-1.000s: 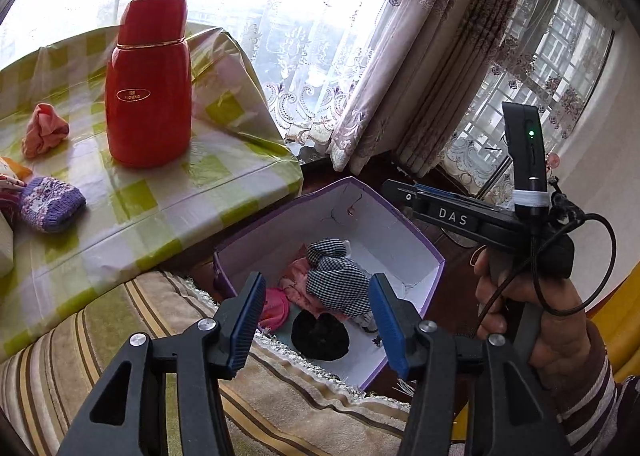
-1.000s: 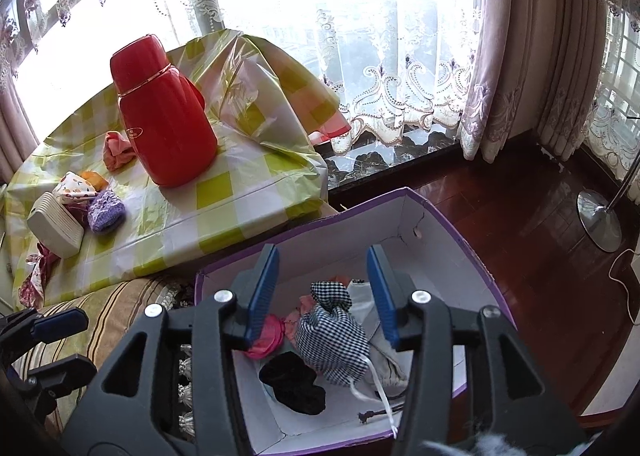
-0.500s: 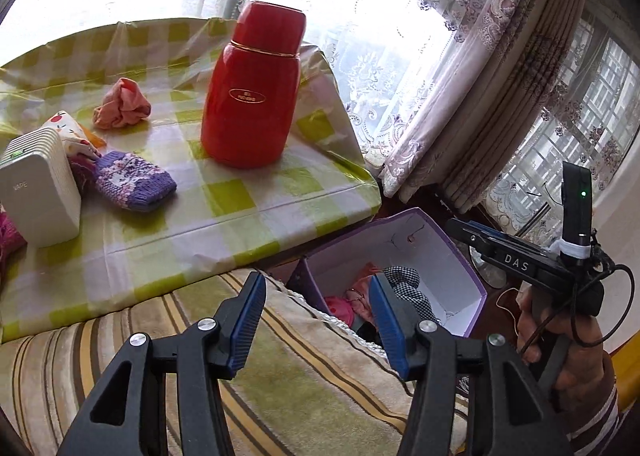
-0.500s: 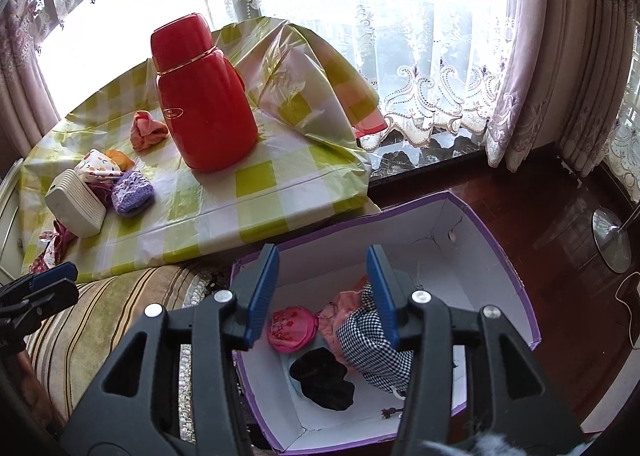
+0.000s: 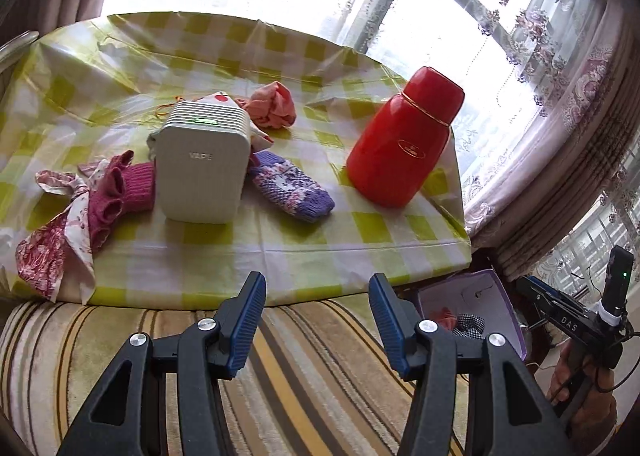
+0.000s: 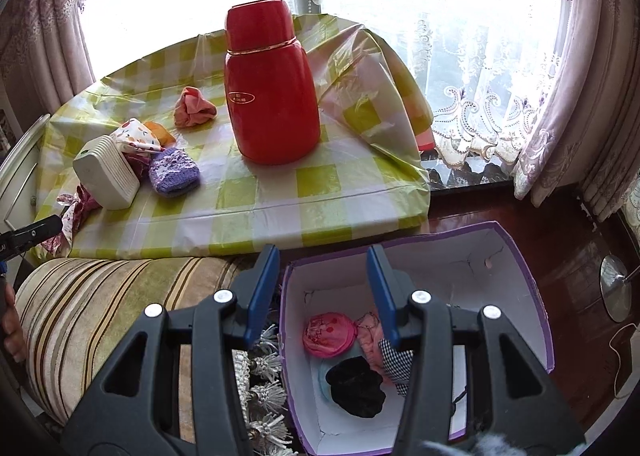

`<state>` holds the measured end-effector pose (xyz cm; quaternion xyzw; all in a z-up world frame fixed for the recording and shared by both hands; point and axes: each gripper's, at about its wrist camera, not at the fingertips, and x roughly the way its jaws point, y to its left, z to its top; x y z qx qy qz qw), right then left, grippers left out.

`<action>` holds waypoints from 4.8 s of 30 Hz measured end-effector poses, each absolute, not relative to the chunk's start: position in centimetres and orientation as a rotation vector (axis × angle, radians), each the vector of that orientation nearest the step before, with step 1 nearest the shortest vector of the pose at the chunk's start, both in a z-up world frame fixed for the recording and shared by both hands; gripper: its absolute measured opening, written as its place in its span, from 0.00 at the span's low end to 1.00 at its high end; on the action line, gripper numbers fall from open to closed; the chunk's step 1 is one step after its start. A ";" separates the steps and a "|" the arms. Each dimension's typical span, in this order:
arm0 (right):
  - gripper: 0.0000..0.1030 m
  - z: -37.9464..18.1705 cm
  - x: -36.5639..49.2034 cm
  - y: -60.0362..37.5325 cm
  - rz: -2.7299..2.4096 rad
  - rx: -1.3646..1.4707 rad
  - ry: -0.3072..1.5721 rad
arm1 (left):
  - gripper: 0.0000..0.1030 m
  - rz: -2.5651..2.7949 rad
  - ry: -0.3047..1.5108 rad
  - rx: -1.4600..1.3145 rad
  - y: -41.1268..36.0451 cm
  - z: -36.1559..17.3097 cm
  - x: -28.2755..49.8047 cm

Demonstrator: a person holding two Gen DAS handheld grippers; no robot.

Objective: Organize soft objects
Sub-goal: 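Withdraw both open tools from the box back over the table, then grasp the purple knit sock with the right tool while the left tool grasps the pink-white patterned scarf, then carry the purple sock and patterned scarf to the purple box and release them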

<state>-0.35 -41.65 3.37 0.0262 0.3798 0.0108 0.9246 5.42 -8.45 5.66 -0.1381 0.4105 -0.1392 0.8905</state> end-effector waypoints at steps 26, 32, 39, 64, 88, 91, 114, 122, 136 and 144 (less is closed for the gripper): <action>0.63 2.2 5.8 -31.6 0.221 -0.047 0.862 | 0.53 0.049 0.878 -0.443 7.2 3.5 9.0; 0.63 1.9 7.7 -29.7 0.258 -0.070 0.875 | 0.53 0.083 0.900 -0.458 8.8 2.6 11.1; 0.63 1.1 9.7 -28.1 0.287 -0.093 0.899 | 0.53 0.107 0.943 -0.460 9.8 1.3 14.0; 0.63 -1.9 15.3 -22.8 0.370 -0.177 0.943 | 0.18 0.133 1.002 -0.501 12.1 -3.5 17.9; 0.64 -5.3 21.4 -17.3 0.399 -0.288 0.954 | 0.18 0.208 0.755 -0.402 11.1 0.2 14.5; 0.64 -5.8 22.1 -17.0 0.391 -0.291 0.957 | 0.18 0.208 0.747 -0.386 10.9 0.3 14.3; 0.22 -4.7 19.7 -18.6 0.360 -0.241 0.899 | 0.18 0.214 0.665 -0.363 9.6 2.4 12.4; 0.22 -3.1 16.5 -20.3 0.345 -0.187 0.881 | 0.18 0.186 0.636 -0.369 8.2 3.6 10.8; 0.22 0.0 10.3 -22.7 0.341 -0.168 0.842 | 0.18 0.073 0.604 -0.352 2.8 6.0 7.3; 0.22 1.1 7.3 -24.9 0.323 -0.139 0.832 | 0.18 -0.010 0.602 -0.330 -0.5 7.1 5.7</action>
